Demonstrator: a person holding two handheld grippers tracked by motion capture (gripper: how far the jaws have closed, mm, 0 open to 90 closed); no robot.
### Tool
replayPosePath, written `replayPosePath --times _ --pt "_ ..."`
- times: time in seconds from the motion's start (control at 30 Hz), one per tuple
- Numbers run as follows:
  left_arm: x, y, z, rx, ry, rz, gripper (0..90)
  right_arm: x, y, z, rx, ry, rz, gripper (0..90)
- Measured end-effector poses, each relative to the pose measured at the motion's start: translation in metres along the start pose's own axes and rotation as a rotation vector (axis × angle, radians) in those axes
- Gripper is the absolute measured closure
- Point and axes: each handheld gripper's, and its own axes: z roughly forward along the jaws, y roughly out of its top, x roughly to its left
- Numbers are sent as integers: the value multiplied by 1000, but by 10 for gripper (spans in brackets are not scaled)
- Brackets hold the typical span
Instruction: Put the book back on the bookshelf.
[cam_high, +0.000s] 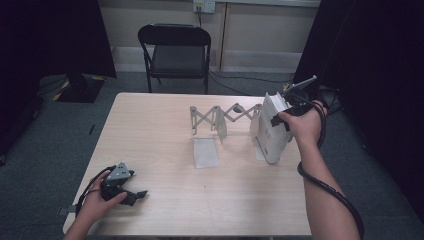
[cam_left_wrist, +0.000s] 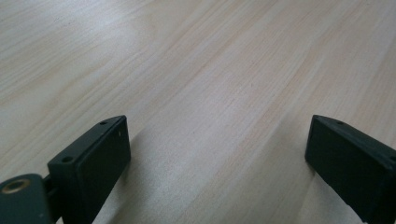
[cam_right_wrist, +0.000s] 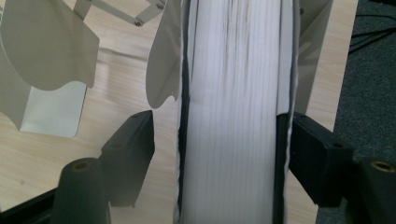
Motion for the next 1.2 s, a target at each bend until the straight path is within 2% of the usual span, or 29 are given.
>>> replayPosePath --times 0.3,0.53,0.67,1.07,1.2 --pt "0 0 0 3 -11 -8 62 6 -7 -5 8 1 -26 254" --pt "0 0 0 2 -11 -9 62 5 -12 -8 6 6 -21 244" --pt "0 0 0 2 -11 -9 62 9 -16 -10 -4 -1 -44 226" --pt "0 0 0 2 -10 -9 62 10 -28 -14 -10 -1 -39 202" --pt "0 0 0 2 -10 -10 62 10 -35 -15 -18 12 -40 193"
